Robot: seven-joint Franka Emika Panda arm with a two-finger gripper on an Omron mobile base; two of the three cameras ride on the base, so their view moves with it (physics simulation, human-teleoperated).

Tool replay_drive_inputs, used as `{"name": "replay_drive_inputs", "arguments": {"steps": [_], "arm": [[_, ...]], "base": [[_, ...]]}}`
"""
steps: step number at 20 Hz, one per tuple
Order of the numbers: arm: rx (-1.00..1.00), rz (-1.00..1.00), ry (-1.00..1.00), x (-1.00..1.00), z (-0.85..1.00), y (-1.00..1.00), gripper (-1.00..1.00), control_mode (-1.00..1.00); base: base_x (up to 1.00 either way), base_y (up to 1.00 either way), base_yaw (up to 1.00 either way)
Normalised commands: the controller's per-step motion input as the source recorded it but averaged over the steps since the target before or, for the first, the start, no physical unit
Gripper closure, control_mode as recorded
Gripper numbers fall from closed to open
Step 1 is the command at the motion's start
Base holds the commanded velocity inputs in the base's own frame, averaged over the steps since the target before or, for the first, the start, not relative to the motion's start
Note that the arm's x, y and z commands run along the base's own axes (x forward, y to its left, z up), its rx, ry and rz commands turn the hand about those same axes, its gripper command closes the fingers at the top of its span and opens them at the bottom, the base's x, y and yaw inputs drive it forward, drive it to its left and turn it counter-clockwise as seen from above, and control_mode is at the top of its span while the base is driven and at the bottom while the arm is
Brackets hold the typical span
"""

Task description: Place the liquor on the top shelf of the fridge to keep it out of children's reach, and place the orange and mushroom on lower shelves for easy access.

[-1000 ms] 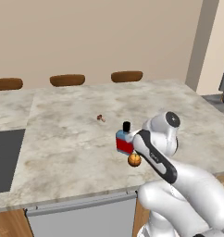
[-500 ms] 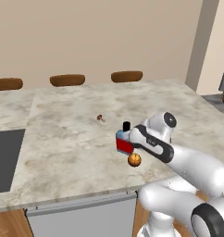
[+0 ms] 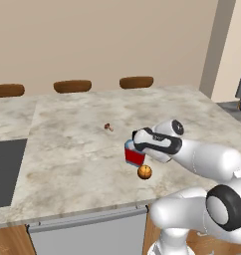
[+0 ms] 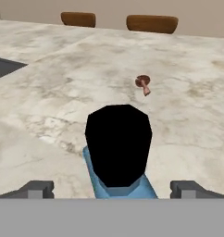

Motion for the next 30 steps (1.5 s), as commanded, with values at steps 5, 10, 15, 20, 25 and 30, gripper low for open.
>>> {"name": "replay_drive_inputs", "arguments": {"steps": [5,10,15,20,25,30], "arm": [[0.00,0.08,-0.01,0.26,-0.14,0.00,-1.00,-1.00],[0.00,0.07,-0.03,0.21,-0.17,0.07,-1.00,-1.00],[0.00,0.07,-0.03,0.21,-0.19,0.10,-1.00,-1.00],[0.00,0.03,-0.01,0.07,-0.08,0.03,1.00,-1.00],[0.00,0.01,0.00,-0.03,0.08,0.00,1.00,-1.00],[0.00,0.03,0.01,-0.32,0.88,-0.15,1.00,-1.00]], "base": [[0.00,0.00,0.00],[0.00,0.00,0.00],[0.00,0.00,0.00],[0.00,0.00,0.00],[0.00,0.00,0.00],[0.00,0.00,0.00]]}}
